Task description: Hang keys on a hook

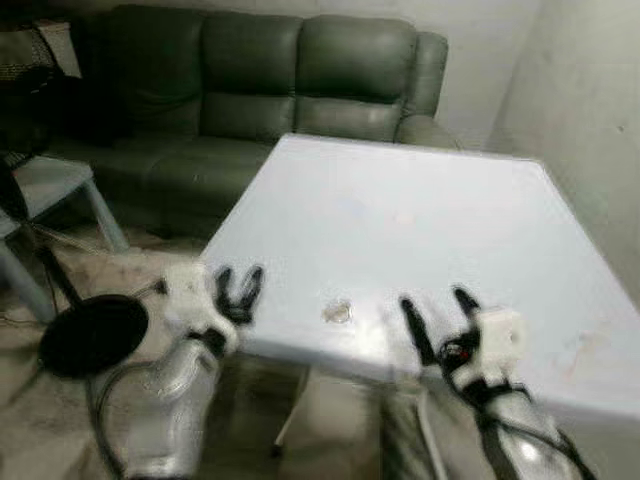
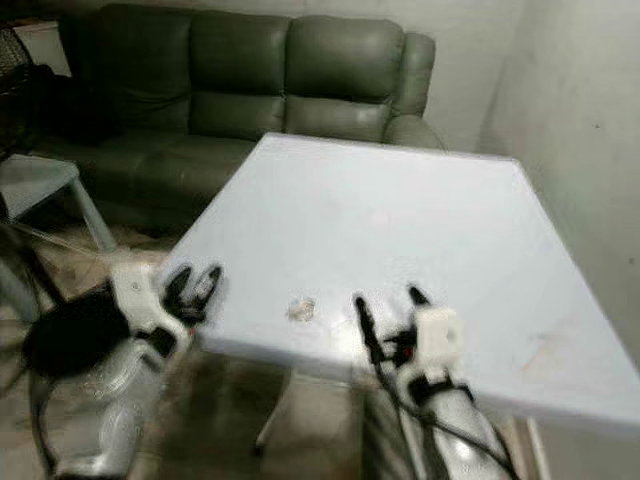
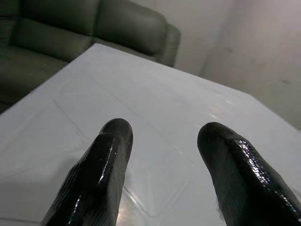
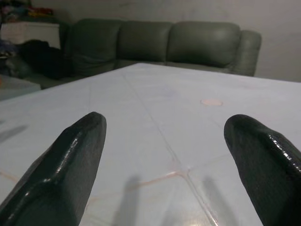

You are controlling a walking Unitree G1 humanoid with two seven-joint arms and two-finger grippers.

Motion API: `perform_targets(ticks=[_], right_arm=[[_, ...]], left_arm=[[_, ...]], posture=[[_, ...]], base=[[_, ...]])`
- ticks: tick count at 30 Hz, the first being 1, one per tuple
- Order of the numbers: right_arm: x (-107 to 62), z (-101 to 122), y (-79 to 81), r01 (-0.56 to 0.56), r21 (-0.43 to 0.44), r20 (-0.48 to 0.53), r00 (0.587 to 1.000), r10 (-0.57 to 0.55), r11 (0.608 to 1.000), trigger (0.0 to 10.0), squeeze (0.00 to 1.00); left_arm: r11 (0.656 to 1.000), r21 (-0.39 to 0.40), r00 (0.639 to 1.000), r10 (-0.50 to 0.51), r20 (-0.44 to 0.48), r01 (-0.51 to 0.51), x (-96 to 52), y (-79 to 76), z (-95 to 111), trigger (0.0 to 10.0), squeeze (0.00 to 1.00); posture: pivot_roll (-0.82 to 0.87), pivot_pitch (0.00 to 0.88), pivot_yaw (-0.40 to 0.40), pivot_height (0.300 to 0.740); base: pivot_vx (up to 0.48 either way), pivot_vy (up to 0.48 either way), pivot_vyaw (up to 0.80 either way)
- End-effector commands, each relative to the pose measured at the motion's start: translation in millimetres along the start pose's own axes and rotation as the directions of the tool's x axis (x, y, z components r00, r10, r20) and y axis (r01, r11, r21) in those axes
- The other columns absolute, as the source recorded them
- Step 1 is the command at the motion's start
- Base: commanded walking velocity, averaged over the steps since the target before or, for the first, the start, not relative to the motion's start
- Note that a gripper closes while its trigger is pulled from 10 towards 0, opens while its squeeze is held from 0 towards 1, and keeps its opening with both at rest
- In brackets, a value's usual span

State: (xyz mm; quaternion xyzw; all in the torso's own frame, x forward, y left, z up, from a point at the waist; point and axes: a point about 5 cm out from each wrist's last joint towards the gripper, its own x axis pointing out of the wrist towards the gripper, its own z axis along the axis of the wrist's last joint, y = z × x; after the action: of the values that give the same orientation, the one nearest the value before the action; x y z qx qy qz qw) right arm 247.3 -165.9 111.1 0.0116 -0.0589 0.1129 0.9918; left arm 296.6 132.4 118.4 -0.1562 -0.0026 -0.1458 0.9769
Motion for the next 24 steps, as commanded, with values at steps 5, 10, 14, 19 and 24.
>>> perform_targets(ticks=[5, 10, 14, 19, 24], right_arm=[[3.3, 6.4, 5.7, -0.022, 0.012, 0.028, 0.999, 0.021, 1.000, 10.0, 0.00], [3.3, 6.2, 5.8, -0.024, 0.012, 0.026, 0.999, 0.024, 1.000, 10.0, 0.00], [3.3, 6.2, 6.4, -0.028, 0.013, 0.026, 0.999, 0.027, 1.000, 10.0, 0.00], [4.1, 6.6, 6.3, -0.030, 0.007, 0.024, 0.999, 0.030, 1.000, 10.0, 0.00], [9.1, 5.9, 3.2, -0.041, -0.033, -0.008, 0.999, 0.041, 0.999, 10.0, 0.00]], left_arm=[[0.999, 0.014, 0.999, 0.034, 0.013, -0.034, -2.8, 7.7, 4.4, 10.0, 0.00], [0.999, 0.009, 0.999, 0.036, 0.012, -0.036, -3.0, 7.4, 4.0, 10.0, 0.00], [0.999, 0.007, 0.999, 0.035, 0.013, -0.035, -3.8, 7.2, 3.2, 10.0, 0.00], [1.000, 0.020, 1.000, 0.019, -0.005, -0.019, -6.4, 4.2, -1.2, 10.0, 0.00], [0.999, 0.026, 0.998, -0.040, -0.057, 0.042, -10.6, -11.2, -12.7, 10.0, 0.00]], posture=[[-0.02, 0.000, -0.028, 0.740], [-0.02, 0.000, -0.030, 0.740], [-0.02, 0.000, -0.030, 0.740], [-0.02, 0.000, -0.030, 0.740], [-0.01, 0.000, -0.034, 0.740]], base=[[0.000, 0.000, 0.00], [0.000, 0.000, 0.00], [0.000, 0.000, 0.00], [0.000, 0.000, 0.00], [0.000, 0.000, 0.00]])
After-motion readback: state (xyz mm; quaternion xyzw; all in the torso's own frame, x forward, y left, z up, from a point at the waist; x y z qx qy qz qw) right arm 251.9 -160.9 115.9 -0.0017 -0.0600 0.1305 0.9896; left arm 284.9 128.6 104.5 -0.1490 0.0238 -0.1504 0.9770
